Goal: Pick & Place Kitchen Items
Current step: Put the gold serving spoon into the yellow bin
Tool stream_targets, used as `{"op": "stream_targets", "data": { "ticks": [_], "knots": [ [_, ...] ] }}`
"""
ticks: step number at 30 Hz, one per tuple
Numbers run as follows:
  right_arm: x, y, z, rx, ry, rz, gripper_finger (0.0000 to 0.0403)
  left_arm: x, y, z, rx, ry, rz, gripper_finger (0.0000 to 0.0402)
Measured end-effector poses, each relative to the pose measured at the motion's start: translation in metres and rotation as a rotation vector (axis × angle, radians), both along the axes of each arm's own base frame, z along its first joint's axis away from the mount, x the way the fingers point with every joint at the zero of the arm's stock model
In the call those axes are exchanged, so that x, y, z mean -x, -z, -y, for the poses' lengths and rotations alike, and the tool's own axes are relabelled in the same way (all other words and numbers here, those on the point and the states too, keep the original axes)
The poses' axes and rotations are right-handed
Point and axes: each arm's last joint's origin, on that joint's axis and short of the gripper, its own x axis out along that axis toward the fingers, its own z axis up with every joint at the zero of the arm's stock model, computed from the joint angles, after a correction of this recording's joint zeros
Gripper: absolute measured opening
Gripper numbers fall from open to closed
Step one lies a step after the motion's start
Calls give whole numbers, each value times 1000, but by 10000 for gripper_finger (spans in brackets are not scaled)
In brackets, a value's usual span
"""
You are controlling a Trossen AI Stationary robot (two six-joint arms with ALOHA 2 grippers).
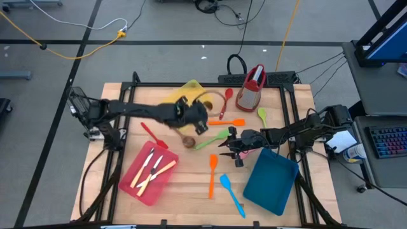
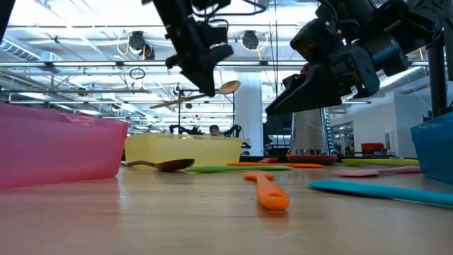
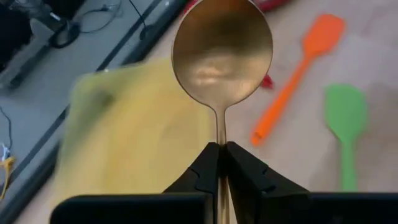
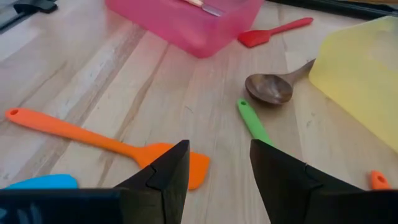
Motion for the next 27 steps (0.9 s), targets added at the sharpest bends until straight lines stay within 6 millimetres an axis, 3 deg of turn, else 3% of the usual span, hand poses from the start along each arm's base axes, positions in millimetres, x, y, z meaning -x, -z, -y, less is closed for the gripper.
{"op": "stream_targets", "data": {
  "ticks": [7, 13, 21, 27],
  "knots": [
    [-1, -1, 0, -1, 0, 13, 166, 9, 15, -72, 80, -55, -61, 7],
    [-1, -1, 0, -1, 0, 14, 162, 20, 30, -115, 131, -94, -111, 26],
    [-1, -1, 0, -2, 0, 13, 166, 22, 66, -142, 258, -114, -155, 7],
    [-1, -1, 0, -2, 0, 14, 162, 18, 89, -146, 308, -111, -195, 31]
  ]
}}
